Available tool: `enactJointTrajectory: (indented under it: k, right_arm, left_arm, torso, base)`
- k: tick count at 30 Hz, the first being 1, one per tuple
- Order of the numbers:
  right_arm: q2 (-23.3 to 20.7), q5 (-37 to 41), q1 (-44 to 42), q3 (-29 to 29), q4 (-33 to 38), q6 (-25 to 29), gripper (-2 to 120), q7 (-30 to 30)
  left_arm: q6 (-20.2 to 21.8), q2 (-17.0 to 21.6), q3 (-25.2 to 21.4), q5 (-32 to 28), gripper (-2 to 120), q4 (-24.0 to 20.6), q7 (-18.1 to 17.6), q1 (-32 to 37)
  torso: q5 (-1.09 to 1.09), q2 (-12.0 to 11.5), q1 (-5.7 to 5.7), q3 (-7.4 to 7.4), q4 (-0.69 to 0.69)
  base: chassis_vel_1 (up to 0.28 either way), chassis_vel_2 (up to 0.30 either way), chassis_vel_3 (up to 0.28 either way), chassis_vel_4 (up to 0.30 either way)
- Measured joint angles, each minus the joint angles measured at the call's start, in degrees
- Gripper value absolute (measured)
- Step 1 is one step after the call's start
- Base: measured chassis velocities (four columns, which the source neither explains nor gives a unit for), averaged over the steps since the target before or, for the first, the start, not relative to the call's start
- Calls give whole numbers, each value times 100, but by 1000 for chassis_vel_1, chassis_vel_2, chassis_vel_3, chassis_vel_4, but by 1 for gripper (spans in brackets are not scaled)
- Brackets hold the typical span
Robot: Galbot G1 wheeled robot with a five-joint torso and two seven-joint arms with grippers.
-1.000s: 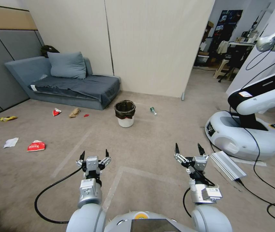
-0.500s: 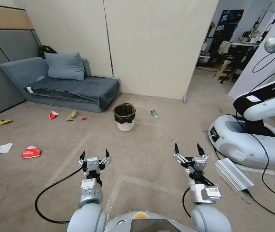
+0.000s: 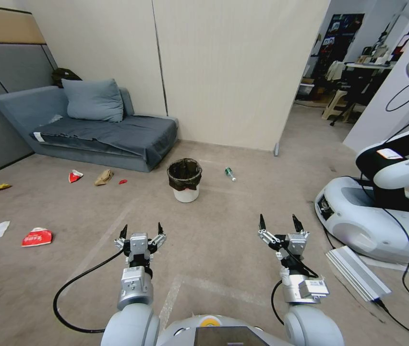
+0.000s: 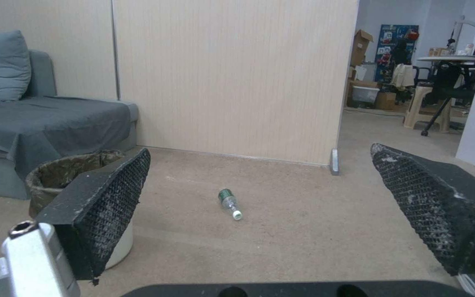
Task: Pick up the trash bin, then pick up the garbage from the floor and place it into the trash bin.
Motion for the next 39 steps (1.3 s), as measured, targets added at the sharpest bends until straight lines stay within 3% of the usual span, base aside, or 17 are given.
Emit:
enactJointTrajectory:
  k: [39]
  right_arm:
    - [0, 0, -17, 0, 64, -36, 100, 9]
  left_arm:
    - [31, 27, 23, 0, 100, -81, -9, -1]
  torso:
    - [0, 0, 0, 0, 0]
  base:
    - [-115, 116, 122, -120]
